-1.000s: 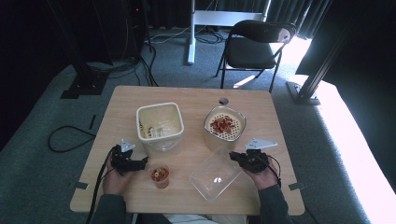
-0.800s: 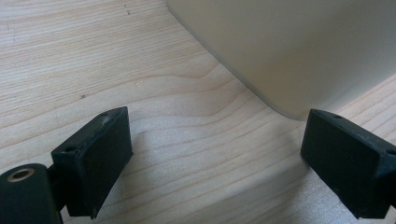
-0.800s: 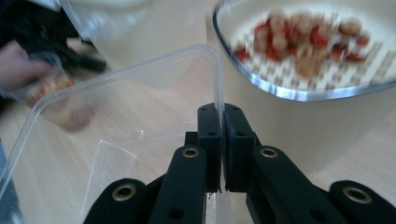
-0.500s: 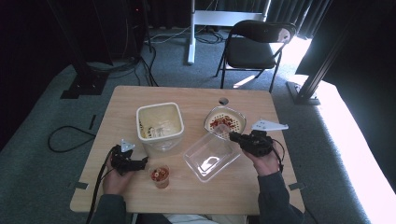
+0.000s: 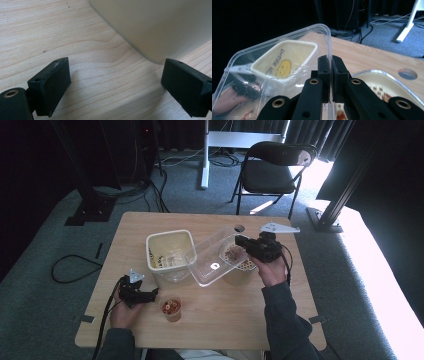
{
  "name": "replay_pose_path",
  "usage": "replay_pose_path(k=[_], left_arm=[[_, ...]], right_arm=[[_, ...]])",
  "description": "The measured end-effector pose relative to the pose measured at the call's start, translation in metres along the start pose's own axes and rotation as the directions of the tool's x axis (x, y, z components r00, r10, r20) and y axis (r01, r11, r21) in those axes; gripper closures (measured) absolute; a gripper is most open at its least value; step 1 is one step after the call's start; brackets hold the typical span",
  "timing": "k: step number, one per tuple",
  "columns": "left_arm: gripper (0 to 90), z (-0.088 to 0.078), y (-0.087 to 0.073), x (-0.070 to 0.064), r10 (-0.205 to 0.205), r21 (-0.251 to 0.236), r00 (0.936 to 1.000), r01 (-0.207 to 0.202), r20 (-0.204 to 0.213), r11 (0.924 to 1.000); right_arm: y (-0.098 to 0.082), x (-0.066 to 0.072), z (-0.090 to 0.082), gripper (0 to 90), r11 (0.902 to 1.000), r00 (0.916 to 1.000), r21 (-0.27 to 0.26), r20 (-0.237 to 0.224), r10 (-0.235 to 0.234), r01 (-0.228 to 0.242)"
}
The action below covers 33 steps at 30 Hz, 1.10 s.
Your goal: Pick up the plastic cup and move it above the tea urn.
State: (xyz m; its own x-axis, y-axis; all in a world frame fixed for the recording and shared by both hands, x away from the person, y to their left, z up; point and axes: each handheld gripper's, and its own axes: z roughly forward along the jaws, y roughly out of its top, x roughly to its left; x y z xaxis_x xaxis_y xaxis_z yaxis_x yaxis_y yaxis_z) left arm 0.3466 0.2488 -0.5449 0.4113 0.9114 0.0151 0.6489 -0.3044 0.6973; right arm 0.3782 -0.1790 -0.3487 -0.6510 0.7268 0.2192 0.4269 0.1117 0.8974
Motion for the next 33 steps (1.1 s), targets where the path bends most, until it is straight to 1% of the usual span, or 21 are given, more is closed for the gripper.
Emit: replay_pose_path(k=[2, 5, 9, 10, 13, 16, 17, 18, 19, 23, 24, 25, 26, 27, 28, 29, 30, 31, 33], left_arm=[[9.3, 0.000, 0.000, 0.000, 0.000, 0.000, 1.0000, 0.000, 0.000, 1.0000], [9.3, 0.000, 0.000, 0.000, 0.000, -0.001, 1.0000, 0.000, 0.000, 1.0000], [9.4, 0.000, 0.000, 0.000, 0.000, 0.001, 1.0000, 0.000, 0.001, 1.0000], [9.3, 0.000, 0.000, 0.000, 0.000, 0.001, 1.0000, 0.000, 0.002, 1.0000], [9.3, 0.000, 0.000, 0.000, 0.000, 0.000, 1.0000, 0.000, 0.001, 1.0000], [9.4, 0.000, 0.000, 0.000, 0.000, 0.001, 1.0000, 0.000, 0.001, 1.0000], [9.4, 0.000, 0.000, 0.000, 0.000, 0.001, 1.0000, 0.000, 0.001, 1.0000], [9.4, 0.000, 0.000, 0.000, 0.000, 0.000, 1.0000, 0.000, 0.000, 1.0000], [9.4, 0.000, 0.000, 0.000, 0.000, 0.000, 1.0000, 0.000, 0.000, 1.0000], [9.4, 0.000, 0.000, 0.000, 0.000, 0.001, 1.0000, 0.000, 0.000, 1.0000], [9.4, 0.000, 0.000, 0.000, 0.001, 0.001, 1.0000, -0.001, 0.000, 1.0000], [9.4, 0.000, 0.000, 0.000, 0.001, 0.001, 1.0000, -0.001, 0.001, 1.0000], [9.4, 0.000, 0.000, 0.000, 0.000, 0.001, 1.0000, 0.000, 0.001, 1.0000], [9.4, 0.000, 0.000, 0.000, 0.000, 0.000, 1.0000, 0.000, 0.002, 1.0000], [9.4, -0.001, 0.000, 0.000, 0.000, 0.000, 1.0000, 0.000, 0.002, 1.0000], [9.4, -0.001, -0.001, 0.000, 0.000, 0.000, 1.0000, 0.000, 0.002, 1.0000], [9.4, -0.001, -0.001, 0.000, 0.000, -0.001, 1.0000, 0.000, 0.002, 1.0000], [9.4, -0.001, -0.001, 0.000, -0.001, -0.001, 1.0000, 0.001, 0.002, 1.0000], [9.4, -0.001, -0.001, -0.001, 0.000, -0.001, 1.0000, 0.000, 0.002, 1.0000]], right_arm=[[0.007, 0.002, 0.008, 87.4, 1.0000, 1.0000, -0.003, -0.003, 0.009, -0.009], [0.017, 0.004, 0.020, 87.4, 0.9998, 0.9998, -0.011, 0.012, 0.016, -0.016], [0.028, 0.006, 0.038, 87.4, 0.9989, 0.9990, -0.022, 0.017, 0.042, -0.042], [0.030, 0.007, 0.043, 87.3, 0.9988, 0.9988, -0.017, 0.018, 0.046, -0.046], [0.036, 0.014, 0.057, 87.2, 0.9995, 0.9987, -0.002, 0.040, 0.030, -0.030], [0.042, 0.019, 0.070, 87.2, 0.9997, 0.9976, 0.008, 0.065, 0.024, -0.024], [0.042, 0.019, 0.070, 87.2, 0.9997, 0.9976, 0.008, 0.065, 0.024, -0.024], [0.043, 0.021, 0.074, 87.2, 0.9997, 0.9971, 0.011, 0.074, 0.020, -0.021], [0.048, 0.025, 0.082, 87.1, 0.9997, 0.9955, 0.023, 0.094, 0.007, -0.009], [0.054, 0.033, 0.095, 86.9, 0.9991, 0.9908, 0.039, 0.134, -0.020, 0.015], [0.055, 0.035, 0.098, 86.4, 0.9990, 0.9898, 0.043, 0.141, -0.019, 0.013], [0.056, 0.036, 0.100, 83.8, 0.9990, 0.9903, 0.042, 0.138, -0.017, 0.011], [0.057, 0.038, 0.102, 74.1, 0.9990, 0.9930, 0.044, 0.118, -0.003, -0.002], [0.058, 0.040, 0.104, 69.4, 0.9987, 0.9959, 0.049, 0.091, 0.007, -0.011], [0.058, 0.044, 0.104, 68.2, 0.9991, 0.9968, 0.042, 0.080, -0.001, -0.003], [0.057, 0.047, 0.103, 68.3, 0.9992, 0.9964, 0.036, 0.083, -0.019, 0.016], [0.057, 0.049, 0.103, 67.6, 0.9991, 0.9963, 0.035, 0.082, -0.025, 0.022], [0.057, 0.049, 0.102, 66.1, 0.9993, 0.9968, 0.030, 0.076, -0.024, 0.022], [0.055, 0.048, 0.101, 61.7, 0.9994, 0.9963, 0.026, 0.082, -0.024, 0.022]])
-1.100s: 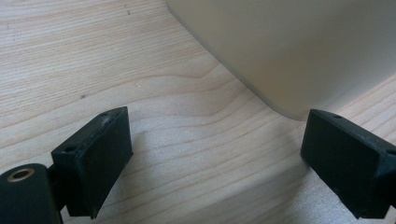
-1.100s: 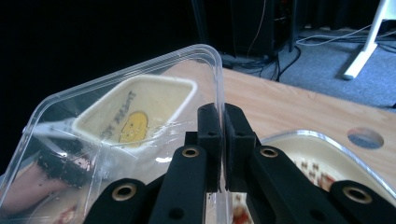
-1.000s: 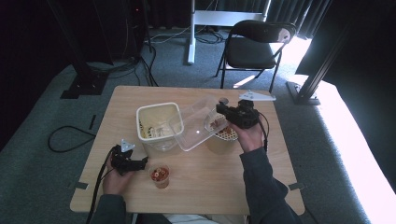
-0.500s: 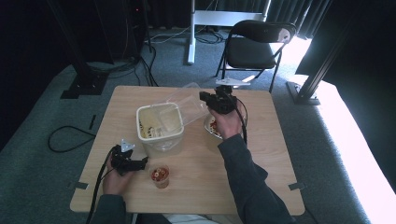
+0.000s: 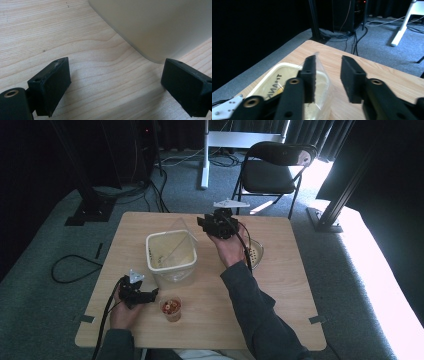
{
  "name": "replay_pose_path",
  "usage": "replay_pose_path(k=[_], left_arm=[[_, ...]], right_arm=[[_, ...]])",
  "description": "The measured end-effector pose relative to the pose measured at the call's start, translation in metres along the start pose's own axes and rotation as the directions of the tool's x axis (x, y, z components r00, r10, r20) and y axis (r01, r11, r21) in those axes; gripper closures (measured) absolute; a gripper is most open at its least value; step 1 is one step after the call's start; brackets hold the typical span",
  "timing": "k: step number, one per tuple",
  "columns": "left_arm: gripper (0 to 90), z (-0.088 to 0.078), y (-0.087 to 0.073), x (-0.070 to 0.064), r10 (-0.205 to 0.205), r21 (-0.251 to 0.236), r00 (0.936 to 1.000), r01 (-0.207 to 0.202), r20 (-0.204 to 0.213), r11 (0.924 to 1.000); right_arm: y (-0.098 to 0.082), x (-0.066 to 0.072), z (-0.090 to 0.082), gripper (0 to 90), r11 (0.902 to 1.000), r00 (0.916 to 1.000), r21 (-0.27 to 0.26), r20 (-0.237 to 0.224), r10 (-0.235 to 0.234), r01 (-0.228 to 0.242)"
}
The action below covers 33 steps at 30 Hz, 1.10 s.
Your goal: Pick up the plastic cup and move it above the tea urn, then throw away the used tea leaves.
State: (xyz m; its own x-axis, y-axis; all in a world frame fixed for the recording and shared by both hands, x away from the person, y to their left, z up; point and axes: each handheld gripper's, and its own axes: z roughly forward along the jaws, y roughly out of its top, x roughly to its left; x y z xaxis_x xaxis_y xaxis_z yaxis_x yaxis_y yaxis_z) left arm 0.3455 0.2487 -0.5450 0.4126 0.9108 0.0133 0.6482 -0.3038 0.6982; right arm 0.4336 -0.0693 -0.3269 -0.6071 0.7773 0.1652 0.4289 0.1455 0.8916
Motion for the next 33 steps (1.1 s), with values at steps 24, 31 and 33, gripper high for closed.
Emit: replay_pose_path(k=[24, 31, 33], left_arm=[[19.7, -0.006, -0.005, 0.000, 0.033, -0.026, 0.9990, -0.032, 0.031, 0.9991], [23.3, -0.012, -0.008, -0.001, 0.051, -0.009, 0.9976, -0.051, 0.046, 0.9987], [27.4, -0.017, -0.009, -0.002, 0.041, 0.004, 0.9967, -0.041, 0.071, 0.9992]], right_arm=[[-0.070, -0.024, -0.046, 52.5, 0.9910, 0.9929, 0.065, 0.011, -0.118, 0.117], [-0.081, -0.032, -0.068, 51.1, 0.9899, 0.9894, 0.048, 0.052, -0.136, 0.133], [-0.086, -0.034, -0.074, 50.7, 0.9891, 0.9878, 0.047, 0.063, -0.142, 0.140]])
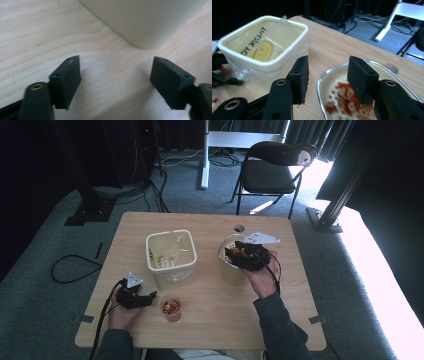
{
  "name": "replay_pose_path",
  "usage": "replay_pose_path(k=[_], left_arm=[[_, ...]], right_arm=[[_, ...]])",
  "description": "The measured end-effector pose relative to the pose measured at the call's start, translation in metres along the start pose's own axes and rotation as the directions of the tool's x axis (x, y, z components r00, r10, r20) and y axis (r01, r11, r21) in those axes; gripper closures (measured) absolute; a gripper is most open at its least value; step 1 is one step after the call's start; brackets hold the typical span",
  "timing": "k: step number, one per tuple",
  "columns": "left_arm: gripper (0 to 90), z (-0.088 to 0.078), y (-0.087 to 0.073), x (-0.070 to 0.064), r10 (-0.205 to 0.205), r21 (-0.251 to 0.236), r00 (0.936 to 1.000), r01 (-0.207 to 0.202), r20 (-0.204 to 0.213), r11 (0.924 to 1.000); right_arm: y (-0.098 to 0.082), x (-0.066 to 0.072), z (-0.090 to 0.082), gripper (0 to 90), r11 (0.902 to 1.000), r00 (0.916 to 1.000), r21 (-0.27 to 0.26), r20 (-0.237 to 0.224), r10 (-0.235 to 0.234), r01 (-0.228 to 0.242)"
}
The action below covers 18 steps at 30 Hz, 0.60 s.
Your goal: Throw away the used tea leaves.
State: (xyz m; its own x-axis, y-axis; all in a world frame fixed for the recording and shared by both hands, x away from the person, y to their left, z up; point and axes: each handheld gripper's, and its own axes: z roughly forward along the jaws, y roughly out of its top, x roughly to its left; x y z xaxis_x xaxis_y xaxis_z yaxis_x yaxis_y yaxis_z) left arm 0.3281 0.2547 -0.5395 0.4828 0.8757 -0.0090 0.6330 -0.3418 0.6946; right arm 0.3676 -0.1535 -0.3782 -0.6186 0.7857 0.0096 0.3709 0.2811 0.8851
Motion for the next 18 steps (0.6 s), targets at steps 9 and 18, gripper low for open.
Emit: replay_pose_path(k=[9, 18], left_arm=[[28.1, -0.033, -0.011, -0.013, -0.001, -0.085, 0.9956, 0.009, 0.094, 0.9963], [26.2, -0.048, -0.022, -0.045, 0.146, -0.118, 0.9751, -0.128, 0.167, 0.9848]], right_arm=[[-0.035, -0.006, -0.018, 50.4, 0.9997, 0.9997, 0.009, 0.003, -0.025, 0.025], [-0.063, -0.009, -0.025, 48.9, 0.9995, 0.9994, 0.011, -0.014, -0.031, 0.031]])
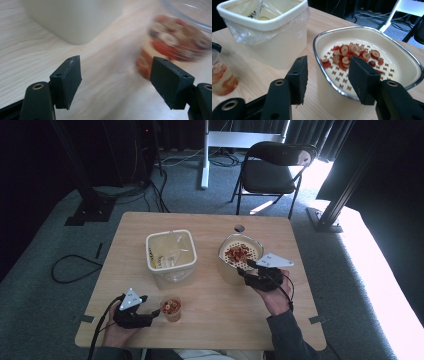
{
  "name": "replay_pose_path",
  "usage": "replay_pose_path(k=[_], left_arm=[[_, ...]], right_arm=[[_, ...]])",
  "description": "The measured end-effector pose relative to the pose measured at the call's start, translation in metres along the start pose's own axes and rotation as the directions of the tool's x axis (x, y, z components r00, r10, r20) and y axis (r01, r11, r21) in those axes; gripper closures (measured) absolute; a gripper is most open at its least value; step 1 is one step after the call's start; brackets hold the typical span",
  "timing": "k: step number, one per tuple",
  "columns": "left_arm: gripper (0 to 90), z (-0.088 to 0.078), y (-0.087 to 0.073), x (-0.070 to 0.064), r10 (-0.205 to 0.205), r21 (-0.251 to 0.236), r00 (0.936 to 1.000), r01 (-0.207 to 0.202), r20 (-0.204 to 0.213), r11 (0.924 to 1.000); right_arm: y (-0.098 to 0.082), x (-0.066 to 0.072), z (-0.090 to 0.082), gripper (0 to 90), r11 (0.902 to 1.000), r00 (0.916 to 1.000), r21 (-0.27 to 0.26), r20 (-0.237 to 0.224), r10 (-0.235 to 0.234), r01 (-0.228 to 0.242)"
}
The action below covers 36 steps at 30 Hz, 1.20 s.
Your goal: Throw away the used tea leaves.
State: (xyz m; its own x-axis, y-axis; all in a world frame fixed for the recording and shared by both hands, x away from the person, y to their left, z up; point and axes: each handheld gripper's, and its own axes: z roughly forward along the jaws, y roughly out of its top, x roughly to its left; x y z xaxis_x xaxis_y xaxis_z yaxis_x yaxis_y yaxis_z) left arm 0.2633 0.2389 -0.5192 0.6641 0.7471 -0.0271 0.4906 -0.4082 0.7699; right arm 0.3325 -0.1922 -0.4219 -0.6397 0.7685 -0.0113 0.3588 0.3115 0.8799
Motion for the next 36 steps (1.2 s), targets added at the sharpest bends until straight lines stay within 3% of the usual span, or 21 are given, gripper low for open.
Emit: replay_pose_path(k=[5, 6, 12, 24, 36], left_arm=[[28.7, 0.003, -0.002, -0.010, 0.028, 0.016, 0.9981, -0.029, 0.056, 0.9995], [28.7, 0.006, -0.003, -0.015, 0.046, 0.023, 0.9929, -0.049, 0.110, 0.9985], [46.2, 0.020, 0.004, -0.026, 0.101, 0.048, 0.9739, -0.112, 0.204, 0.9925], [49.6, 0.050, 0.025, -0.038, 0.157, 0.038, 0.9644, -0.169, 0.213, 0.9850], [51.1, 0.081, 0.045, -0.046, 0.179, 0.010, 0.9616, -0.185, 0.208, 0.9827]], right_arm=[[-0.009, 0.002, -0.005, 48.9, 1.0000, 1.0000, 0.000, 0.002, -0.003, 0.003], [-0.012, 0.002, -0.006, 48.9, 1.0000, 1.0000, 0.003, 0.000, 0.000, 0.000], [-0.027, 0.007, -0.005, 48.7, 0.9998, 1.0000, 0.019, -0.010, -0.001, 0.001], [-0.044, 0.005, -0.005, 48.3, 0.9988, 1.0000, 0.049, 0.006, -0.007, 0.006], [-0.069, -0.003, -0.004, 47.6, 0.9978, 0.9996, 0.063, -0.017, 0.022, -0.021]])
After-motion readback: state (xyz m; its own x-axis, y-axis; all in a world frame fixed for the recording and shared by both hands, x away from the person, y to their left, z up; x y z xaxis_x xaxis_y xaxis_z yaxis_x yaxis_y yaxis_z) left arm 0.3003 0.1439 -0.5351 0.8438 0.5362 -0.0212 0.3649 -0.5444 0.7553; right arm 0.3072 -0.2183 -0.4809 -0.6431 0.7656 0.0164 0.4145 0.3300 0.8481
